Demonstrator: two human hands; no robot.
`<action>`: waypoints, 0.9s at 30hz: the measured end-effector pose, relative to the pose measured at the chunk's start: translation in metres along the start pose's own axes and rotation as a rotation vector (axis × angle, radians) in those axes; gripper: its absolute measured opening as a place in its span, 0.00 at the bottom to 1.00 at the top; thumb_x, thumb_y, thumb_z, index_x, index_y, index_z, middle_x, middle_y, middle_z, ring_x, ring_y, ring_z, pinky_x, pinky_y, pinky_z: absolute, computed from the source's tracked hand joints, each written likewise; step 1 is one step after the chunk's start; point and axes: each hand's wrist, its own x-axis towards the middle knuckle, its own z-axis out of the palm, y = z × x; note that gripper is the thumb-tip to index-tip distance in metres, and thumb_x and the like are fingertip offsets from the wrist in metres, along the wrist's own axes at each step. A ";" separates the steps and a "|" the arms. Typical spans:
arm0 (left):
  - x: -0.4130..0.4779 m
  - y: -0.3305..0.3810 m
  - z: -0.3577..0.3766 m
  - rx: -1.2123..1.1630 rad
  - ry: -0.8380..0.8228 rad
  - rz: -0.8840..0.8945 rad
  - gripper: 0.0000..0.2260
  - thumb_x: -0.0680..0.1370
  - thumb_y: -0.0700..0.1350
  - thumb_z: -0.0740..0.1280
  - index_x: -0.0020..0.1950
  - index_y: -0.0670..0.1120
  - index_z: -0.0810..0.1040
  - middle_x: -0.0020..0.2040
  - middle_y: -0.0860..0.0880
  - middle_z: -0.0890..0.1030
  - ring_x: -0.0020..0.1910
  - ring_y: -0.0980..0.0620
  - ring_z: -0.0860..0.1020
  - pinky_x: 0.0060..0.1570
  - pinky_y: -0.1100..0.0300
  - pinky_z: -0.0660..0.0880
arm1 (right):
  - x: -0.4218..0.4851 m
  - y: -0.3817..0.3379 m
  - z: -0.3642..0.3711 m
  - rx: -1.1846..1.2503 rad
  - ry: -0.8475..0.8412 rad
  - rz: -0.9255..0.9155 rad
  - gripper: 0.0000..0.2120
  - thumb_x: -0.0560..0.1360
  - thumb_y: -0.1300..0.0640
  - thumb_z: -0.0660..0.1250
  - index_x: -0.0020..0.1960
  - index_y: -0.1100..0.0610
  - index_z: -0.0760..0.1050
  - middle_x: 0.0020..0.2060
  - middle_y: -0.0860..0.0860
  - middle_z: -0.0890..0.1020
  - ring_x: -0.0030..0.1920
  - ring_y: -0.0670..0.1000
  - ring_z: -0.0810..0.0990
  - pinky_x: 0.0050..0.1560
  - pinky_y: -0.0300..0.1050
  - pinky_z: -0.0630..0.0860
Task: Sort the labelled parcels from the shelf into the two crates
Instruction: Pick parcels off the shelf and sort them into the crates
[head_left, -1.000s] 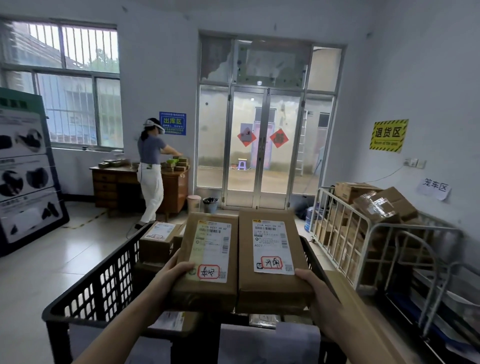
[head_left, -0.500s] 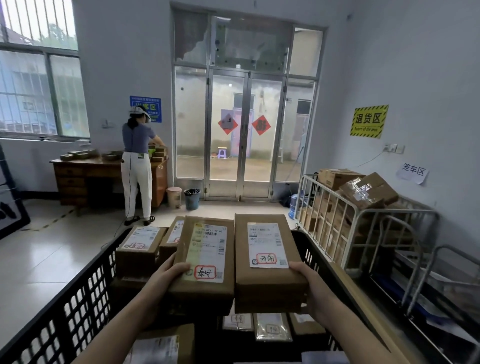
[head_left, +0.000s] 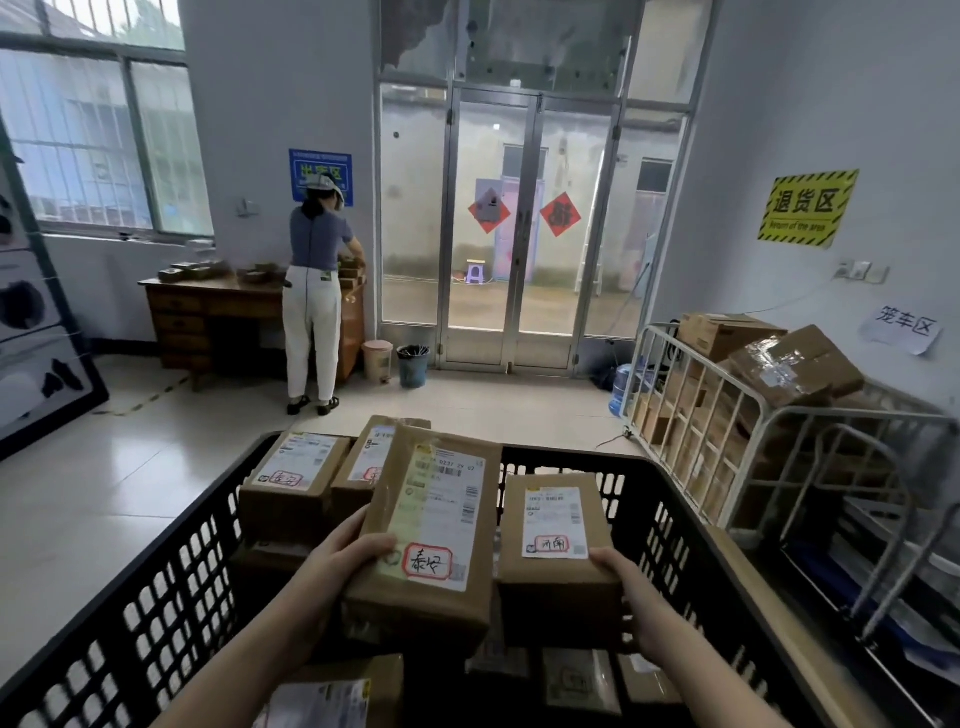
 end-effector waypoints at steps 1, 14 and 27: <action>0.001 -0.001 0.002 -0.003 0.005 0.002 0.54 0.45 0.59 0.81 0.70 0.55 0.65 0.57 0.41 0.81 0.51 0.41 0.82 0.49 0.48 0.77 | 0.005 -0.001 0.006 0.015 -0.025 -0.006 0.14 0.76 0.49 0.63 0.50 0.61 0.72 0.43 0.58 0.75 0.41 0.56 0.73 0.37 0.46 0.70; -0.006 -0.003 0.013 -0.068 0.150 -0.009 0.49 0.42 0.55 0.82 0.63 0.58 0.71 0.50 0.42 0.84 0.49 0.38 0.82 0.48 0.45 0.78 | 0.106 0.016 0.029 0.027 -0.068 -0.050 0.11 0.73 0.50 0.66 0.50 0.55 0.71 0.46 0.58 0.76 0.45 0.58 0.75 0.39 0.46 0.71; -0.012 -0.005 0.011 -0.062 0.164 -0.009 0.55 0.40 0.56 0.82 0.67 0.53 0.69 0.48 0.41 0.85 0.43 0.41 0.84 0.37 0.52 0.80 | 0.119 -0.002 0.043 -1.224 0.037 -0.746 0.29 0.76 0.45 0.63 0.73 0.53 0.61 0.71 0.54 0.65 0.71 0.54 0.63 0.71 0.50 0.63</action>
